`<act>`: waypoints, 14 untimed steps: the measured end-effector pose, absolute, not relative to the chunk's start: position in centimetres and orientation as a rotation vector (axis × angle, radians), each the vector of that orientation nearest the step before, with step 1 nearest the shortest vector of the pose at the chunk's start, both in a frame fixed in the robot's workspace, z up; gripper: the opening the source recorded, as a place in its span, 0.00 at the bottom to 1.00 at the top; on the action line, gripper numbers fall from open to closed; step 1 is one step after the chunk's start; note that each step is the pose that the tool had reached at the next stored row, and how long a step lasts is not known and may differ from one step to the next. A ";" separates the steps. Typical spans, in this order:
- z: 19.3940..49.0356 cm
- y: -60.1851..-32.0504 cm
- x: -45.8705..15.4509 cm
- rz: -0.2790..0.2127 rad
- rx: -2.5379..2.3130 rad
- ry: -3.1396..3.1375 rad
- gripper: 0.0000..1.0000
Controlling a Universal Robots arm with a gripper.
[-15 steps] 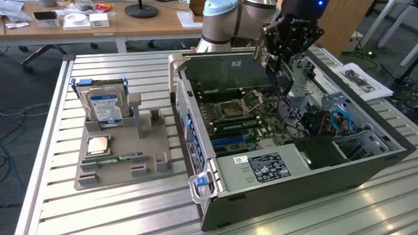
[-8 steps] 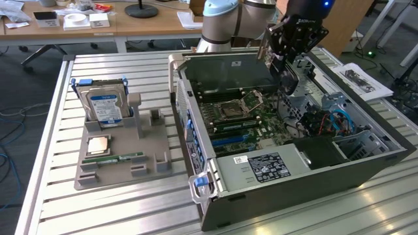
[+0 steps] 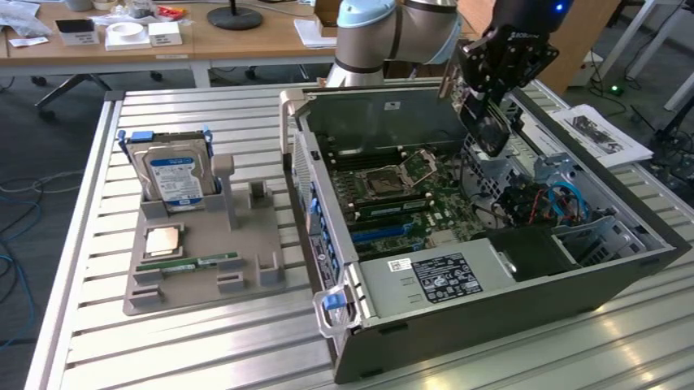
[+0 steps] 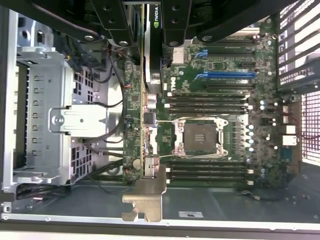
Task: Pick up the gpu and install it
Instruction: 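Pick up the gpu and move the gpu toward the slot, then insert the gpu into the slot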
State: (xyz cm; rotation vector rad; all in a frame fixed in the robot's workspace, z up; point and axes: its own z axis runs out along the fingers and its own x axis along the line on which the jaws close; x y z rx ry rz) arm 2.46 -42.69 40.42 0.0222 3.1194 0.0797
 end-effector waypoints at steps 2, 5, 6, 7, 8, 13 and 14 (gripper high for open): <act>40.4 -42.7 2.9 0.080 0.021 3.119 0.27; 40.4 -42.7 3.2 0.079 0.020 3.120 0.27; 40.4 -42.7 3.2 0.080 0.020 3.120 0.27; 40.4 -42.7 3.2 0.079 0.020 3.120 0.27; 40.4 -42.7 3.2 0.080 0.020 3.120 0.27; 40.4 -42.7 3.2 0.080 0.020 3.120 0.27; 40.4 -42.7 3.2 0.080 0.020 3.120 0.27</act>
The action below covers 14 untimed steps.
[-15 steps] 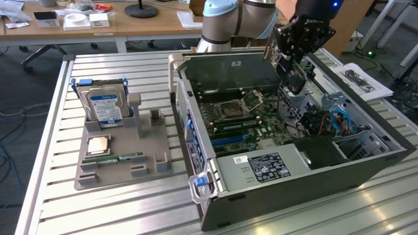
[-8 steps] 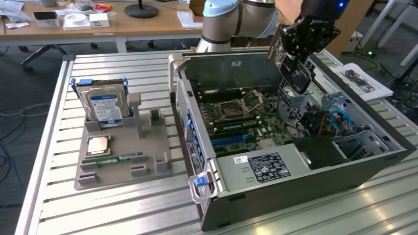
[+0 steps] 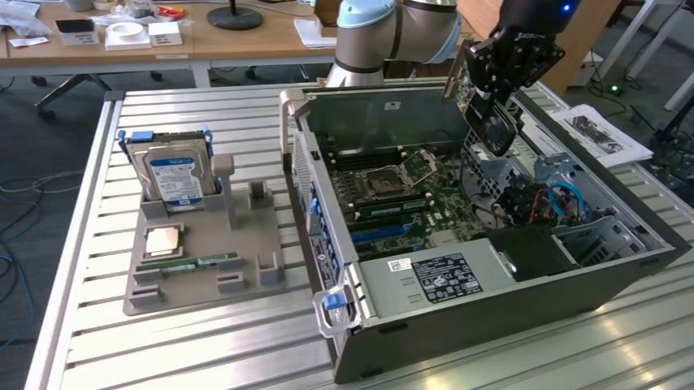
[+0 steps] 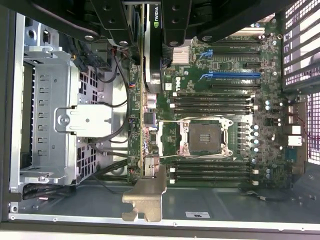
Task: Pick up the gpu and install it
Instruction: 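Insert the gpu into the slot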
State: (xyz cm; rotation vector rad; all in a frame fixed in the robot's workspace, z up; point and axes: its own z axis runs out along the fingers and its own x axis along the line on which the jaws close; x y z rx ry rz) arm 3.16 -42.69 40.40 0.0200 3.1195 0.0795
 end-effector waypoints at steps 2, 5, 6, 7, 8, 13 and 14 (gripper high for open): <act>40.4 -42.7 3.2 0.080 0.020 3.120 0.27; 40.4 -42.7 3.2 0.080 0.020 3.120 0.27; 40.4 -42.7 3.2 0.079 0.019 3.120 0.27; 40.4 -42.7 3.2 0.080 0.015 3.120 0.27; 40.4 -42.7 3.2 0.080 0.006 3.120 0.27; 40.4 -42.7 3.2 0.081 -0.075 3.120 0.27; 40.4 -42.7 3.2 0.081 -0.096 3.120 0.27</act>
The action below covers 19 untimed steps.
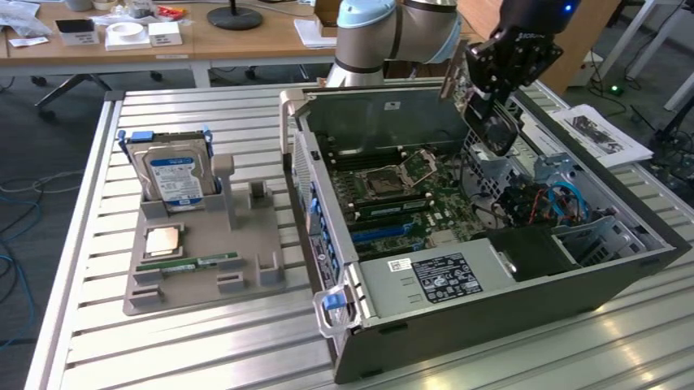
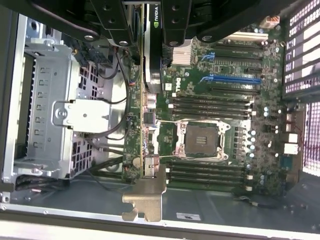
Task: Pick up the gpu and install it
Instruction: 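Insert the gpu into the slot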
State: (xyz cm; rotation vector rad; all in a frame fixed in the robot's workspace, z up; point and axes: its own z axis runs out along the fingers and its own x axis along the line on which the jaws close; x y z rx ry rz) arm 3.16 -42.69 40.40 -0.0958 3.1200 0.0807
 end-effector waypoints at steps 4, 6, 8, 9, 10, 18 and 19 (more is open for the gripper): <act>40.4 -42.7 3.2 0.082 -0.192 3.117 0.27; 40.4 -42.7 3.2 0.082 -0.245 3.114 0.27; 40.4 -42.7 3.2 0.082 -0.300 3.110 0.27; 40.4 -42.7 3.2 0.083 -0.327 3.108 0.27; 40.4 -42.7 3.2 0.083 -0.353 3.106 0.27; 40.3 -42.7 3.2 0.084 -0.568 3.077 0.27; 40.3 -42.7 3.2 0.085 -0.596 3.073 0.27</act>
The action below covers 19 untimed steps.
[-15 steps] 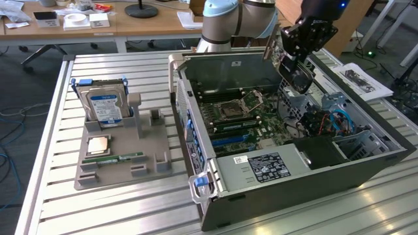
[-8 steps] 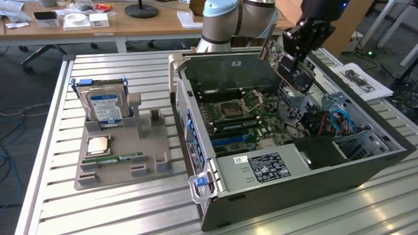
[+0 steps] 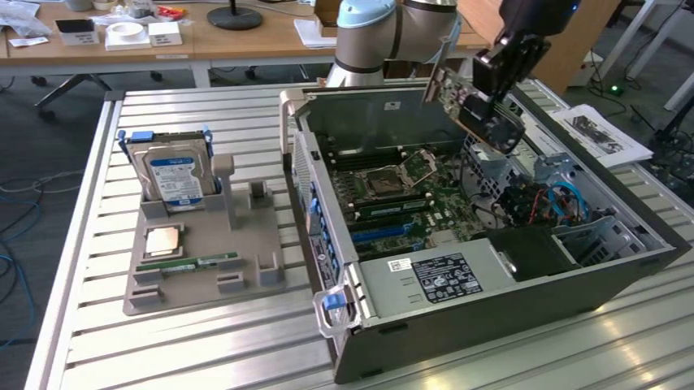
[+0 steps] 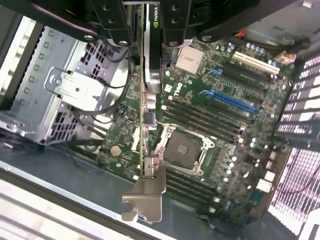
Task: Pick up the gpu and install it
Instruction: 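Insert the gpu into the slot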
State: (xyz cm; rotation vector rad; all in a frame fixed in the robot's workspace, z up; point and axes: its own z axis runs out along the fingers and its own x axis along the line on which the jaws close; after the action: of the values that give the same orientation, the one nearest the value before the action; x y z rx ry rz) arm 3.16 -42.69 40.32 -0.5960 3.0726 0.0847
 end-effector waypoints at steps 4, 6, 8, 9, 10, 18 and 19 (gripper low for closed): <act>40.3 -42.7 3.2 0.085 -0.705 3.052 0.27; 40.3 -42.7 3.2 0.085 -0.755 3.040 0.27; 40.3 -42.7 3.2 0.086 -0.806 3.028 0.27; 40.3 -42.7 3.2 0.086 -0.830 3.022 0.27; 40.3 -42.7 3.2 0.086 -0.854 3.016 0.27; 40.2 -42.7 3.2 0.086 -1.042 2.960 0.27; 40.2 -42.7 3.2 0.086 -1.064 2.953 0.27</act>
State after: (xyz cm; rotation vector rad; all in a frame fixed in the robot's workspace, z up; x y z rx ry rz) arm 3.16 -42.69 40.22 -1.0637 2.9525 0.0864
